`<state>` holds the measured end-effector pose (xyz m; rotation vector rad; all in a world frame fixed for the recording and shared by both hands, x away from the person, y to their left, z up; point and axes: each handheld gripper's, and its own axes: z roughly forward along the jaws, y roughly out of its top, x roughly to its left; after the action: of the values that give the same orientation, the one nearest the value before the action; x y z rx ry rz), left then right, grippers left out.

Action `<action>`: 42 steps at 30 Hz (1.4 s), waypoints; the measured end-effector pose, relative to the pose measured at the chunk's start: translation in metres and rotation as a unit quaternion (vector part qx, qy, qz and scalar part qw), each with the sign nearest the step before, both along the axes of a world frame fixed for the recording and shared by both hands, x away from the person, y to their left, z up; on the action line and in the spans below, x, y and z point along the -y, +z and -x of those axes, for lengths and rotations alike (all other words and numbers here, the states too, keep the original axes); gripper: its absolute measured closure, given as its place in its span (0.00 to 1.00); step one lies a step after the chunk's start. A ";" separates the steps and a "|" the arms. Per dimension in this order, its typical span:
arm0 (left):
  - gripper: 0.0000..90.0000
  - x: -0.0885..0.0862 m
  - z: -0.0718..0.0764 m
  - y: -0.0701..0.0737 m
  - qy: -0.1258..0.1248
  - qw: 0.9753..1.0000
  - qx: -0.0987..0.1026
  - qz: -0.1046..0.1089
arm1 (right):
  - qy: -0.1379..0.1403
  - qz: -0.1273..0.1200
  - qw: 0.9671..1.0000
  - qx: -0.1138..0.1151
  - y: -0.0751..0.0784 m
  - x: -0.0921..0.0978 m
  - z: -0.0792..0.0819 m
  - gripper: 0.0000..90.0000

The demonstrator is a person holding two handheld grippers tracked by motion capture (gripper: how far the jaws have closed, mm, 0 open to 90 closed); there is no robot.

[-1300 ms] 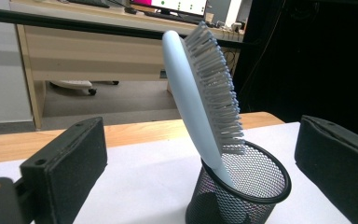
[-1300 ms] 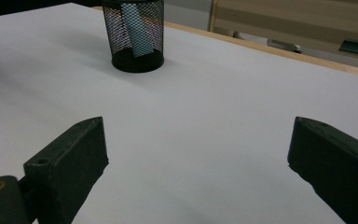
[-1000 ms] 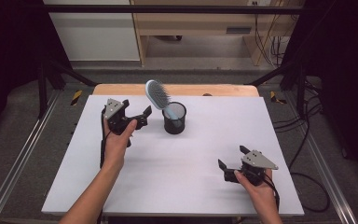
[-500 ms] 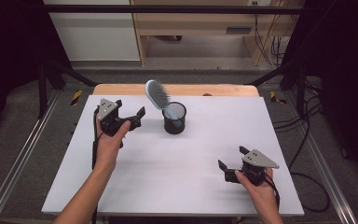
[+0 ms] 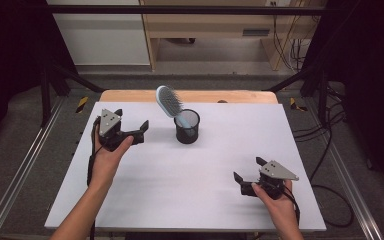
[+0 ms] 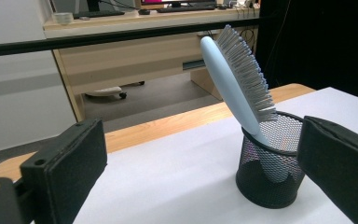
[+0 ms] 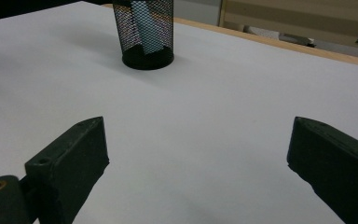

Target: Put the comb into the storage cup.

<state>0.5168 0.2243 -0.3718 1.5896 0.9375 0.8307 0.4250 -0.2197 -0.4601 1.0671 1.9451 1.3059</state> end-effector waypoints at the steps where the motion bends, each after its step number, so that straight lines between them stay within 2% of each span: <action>1: 0.02 -0.001 0.001 0.001 0.000 1.000 0.000 0.001 | 0.000 0.000 1.000 0.000 0.000 0.000 0.000 0.06; 4: 0.02 -0.005 0.005 0.002 -0.001 1.000 0.003 0.002 | 0.001 -0.001 1.000 0.000 0.000 0.000 0.000 0.06; 12: 0.02 -0.018 0.020 0.003 -0.008 1.000 0.018 -0.013 | 0.003 -0.010 1.000 0.004 0.003 0.002 0.001 0.05; 16: 0.02 -0.027 0.032 -0.001 -0.012 0.999 0.024 -0.017 | 0.011 -0.004 1.000 0.016 0.006 0.005 0.005 0.04; 24: 0.02 -0.061 0.060 -0.022 -0.006 0.999 0.027 0.015 | 0.012 -0.011 1.000 0.015 0.008 0.009 0.007 0.04; 27: 0.02 -0.076 0.067 -0.030 -0.003 1.000 0.026 0.015 | 0.008 -0.012 1.000 0.017 0.011 0.009 0.005 0.04; 33: 0.02 -0.103 0.077 -0.043 0.016 0.999 0.023 0.033 | -0.003 -0.017 1.000 0.021 0.017 0.010 -0.001 0.04; 36: 0.02 -0.110 0.082 -0.051 0.018 0.999 0.018 0.039 | -0.006 -0.016 1.000 0.026 0.018 0.011 -0.002 0.04; 38: 0.02 -0.111 0.086 -0.057 0.020 0.999 0.017 0.030 | -0.010 -0.016 0.999 0.037 0.018 0.014 -0.002 0.04; 40: 0.02 -0.112 0.088 -0.063 0.021 0.999 0.015 0.020 | -0.016 -0.022 0.999 0.038 0.018 0.018 -0.001 0.04; 42: 0.02 -0.110 0.090 -0.066 0.020 1.000 0.010 0.022 | -0.022 -0.025 0.999 0.042 0.017 0.022 0.000 0.04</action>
<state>0.4266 0.3347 -0.4376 1.5266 0.9699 0.8470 0.4247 -0.2417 -0.4433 1.0559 1.8256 1.3596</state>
